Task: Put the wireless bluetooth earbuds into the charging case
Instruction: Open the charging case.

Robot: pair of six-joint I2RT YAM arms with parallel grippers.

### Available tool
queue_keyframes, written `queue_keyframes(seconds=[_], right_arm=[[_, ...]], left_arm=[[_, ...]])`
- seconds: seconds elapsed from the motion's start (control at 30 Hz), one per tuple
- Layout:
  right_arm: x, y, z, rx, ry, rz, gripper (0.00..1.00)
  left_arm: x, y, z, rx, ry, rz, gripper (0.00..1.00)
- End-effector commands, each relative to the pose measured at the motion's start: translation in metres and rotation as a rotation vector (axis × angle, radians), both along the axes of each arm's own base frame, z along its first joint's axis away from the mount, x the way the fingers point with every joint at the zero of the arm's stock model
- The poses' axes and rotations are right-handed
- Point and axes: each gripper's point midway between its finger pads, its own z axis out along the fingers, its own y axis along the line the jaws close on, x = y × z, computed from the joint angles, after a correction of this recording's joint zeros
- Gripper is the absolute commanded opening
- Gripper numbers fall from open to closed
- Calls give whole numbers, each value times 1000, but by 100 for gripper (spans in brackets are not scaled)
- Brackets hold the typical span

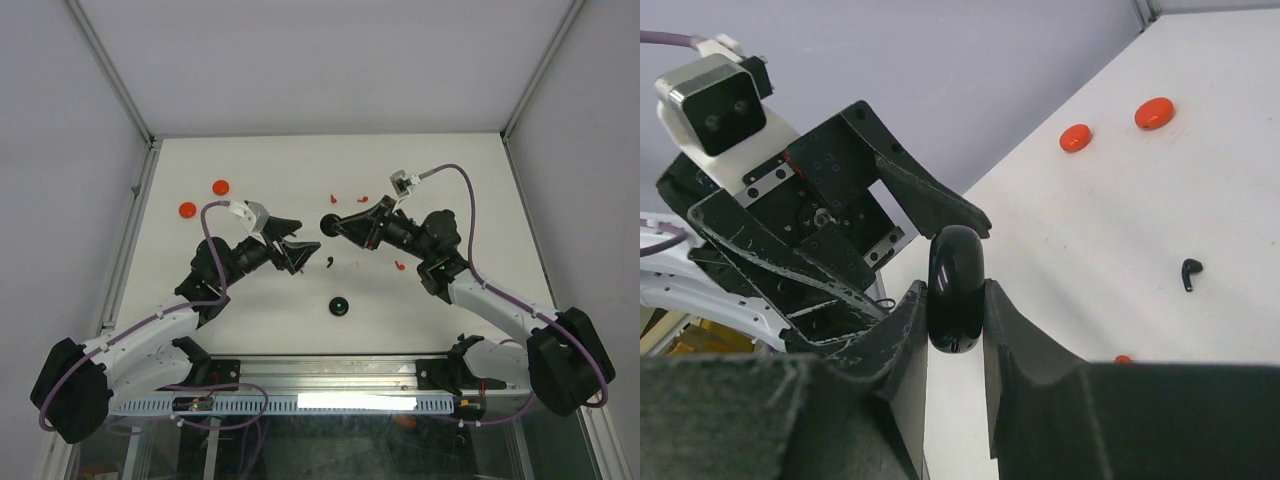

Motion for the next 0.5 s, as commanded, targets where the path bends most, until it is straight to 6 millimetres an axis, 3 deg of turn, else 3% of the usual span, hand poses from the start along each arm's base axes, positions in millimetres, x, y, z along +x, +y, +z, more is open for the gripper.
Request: queue_keyframes(seconds=[0.0, 0.47], right_arm=[[-7, -4, 47, 131, -136, 8, 9], [-28, 1, 48, 158, -210, 123, 9]], left_arm=[[-24, -4, 64, -340, -11, -133, 74], [-26, -17, 82, -429, 75, -278, 63]])
